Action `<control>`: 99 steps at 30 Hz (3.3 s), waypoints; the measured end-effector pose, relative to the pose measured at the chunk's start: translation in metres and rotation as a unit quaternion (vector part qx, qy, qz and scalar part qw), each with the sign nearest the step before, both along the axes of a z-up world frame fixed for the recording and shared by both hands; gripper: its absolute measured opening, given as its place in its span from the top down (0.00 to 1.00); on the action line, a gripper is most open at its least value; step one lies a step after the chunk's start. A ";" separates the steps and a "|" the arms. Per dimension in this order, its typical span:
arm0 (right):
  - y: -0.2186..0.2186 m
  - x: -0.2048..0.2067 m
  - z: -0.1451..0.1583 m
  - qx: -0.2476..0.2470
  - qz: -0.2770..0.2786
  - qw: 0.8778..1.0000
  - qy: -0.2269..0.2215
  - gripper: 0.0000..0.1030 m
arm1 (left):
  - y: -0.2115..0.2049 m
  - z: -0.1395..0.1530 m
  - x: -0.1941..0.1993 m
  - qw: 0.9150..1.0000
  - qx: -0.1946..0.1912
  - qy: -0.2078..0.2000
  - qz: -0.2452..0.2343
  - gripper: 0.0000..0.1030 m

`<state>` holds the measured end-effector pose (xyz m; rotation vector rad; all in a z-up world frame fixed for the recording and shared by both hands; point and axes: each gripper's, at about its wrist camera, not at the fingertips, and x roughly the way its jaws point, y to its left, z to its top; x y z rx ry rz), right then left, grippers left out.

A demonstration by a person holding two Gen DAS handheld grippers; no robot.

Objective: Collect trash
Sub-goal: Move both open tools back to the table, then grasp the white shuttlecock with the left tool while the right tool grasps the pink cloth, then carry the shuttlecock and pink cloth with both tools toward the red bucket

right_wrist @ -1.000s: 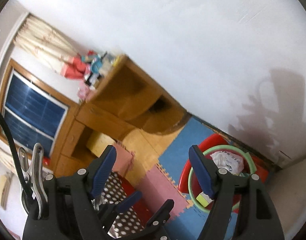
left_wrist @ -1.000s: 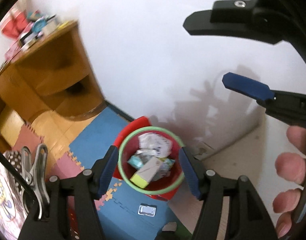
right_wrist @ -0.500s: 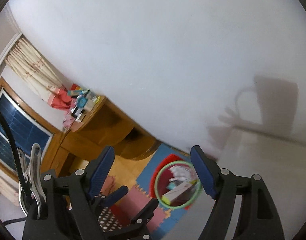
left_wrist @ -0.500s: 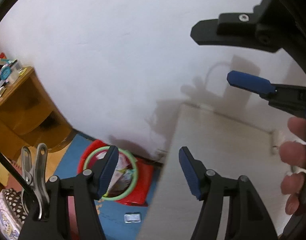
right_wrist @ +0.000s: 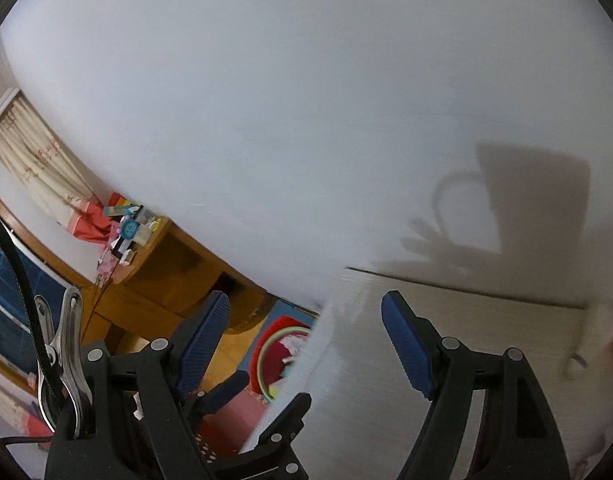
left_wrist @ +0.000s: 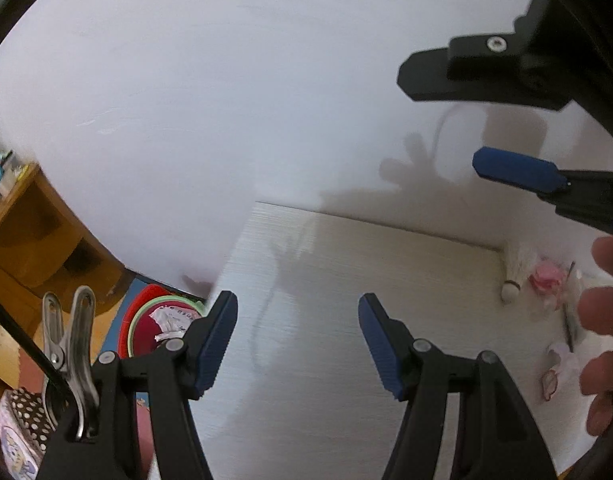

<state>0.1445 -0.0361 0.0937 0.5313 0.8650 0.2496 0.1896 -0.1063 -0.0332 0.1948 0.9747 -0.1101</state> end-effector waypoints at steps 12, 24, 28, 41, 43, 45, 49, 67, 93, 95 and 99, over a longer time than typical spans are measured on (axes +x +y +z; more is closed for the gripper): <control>-0.141 -0.056 -0.048 -0.059 -0.097 0.992 0.047 0.22 | -0.128 -0.055 -0.011 0.994 -0.002 0.012 -0.110 0.36; -0.228 -0.073 -0.114 -0.150 -0.159 0.969 0.117 0.22 | -0.215 -0.094 0.014 0.983 0.012 0.026 -0.179 0.36; -0.235 -0.074 -0.135 -0.163 -0.154 0.965 0.133 0.22 | -0.226 -0.106 0.019 0.982 0.012 0.039 -0.185 0.36; -0.254 -0.063 -0.166 -0.161 -0.183 0.960 0.138 0.22 | -0.252 -0.117 0.011 0.976 0.022 0.016 -0.217 0.34; -0.249 -0.058 -0.165 -0.168 -0.187 0.959 0.132 0.22 | -0.251 -0.116 0.014 0.976 0.018 0.017 -0.217 0.34; -0.241 -0.057 -0.160 -0.175 -0.185 0.958 0.129 0.22 | -0.250 -0.117 0.013 0.976 0.016 0.018 -0.218 0.34; -0.237 -0.056 -0.159 -0.176 -0.180 0.960 0.121 0.22 | -0.240 -0.114 0.018 0.976 0.017 0.018 -0.215 0.30; -0.266 -0.082 -0.139 -0.134 -0.192 0.968 0.095 0.94 | -0.216 -0.128 0.024 0.977 0.014 0.079 -0.199 0.73; -0.251 -0.143 -0.019 -0.159 -0.124 0.979 -0.002 0.98 | -0.036 -0.019 0.031 0.996 -0.035 0.014 -0.075 0.74; -0.245 -0.146 -0.011 -0.160 -0.118 0.980 -0.012 0.98 | -0.013 -0.015 0.026 0.998 -0.042 0.010 -0.045 0.74; -0.233 -0.154 0.004 -0.162 -0.097 0.981 -0.035 0.98 | 0.013 -0.011 0.016 0.999 -0.046 0.003 -0.002 0.74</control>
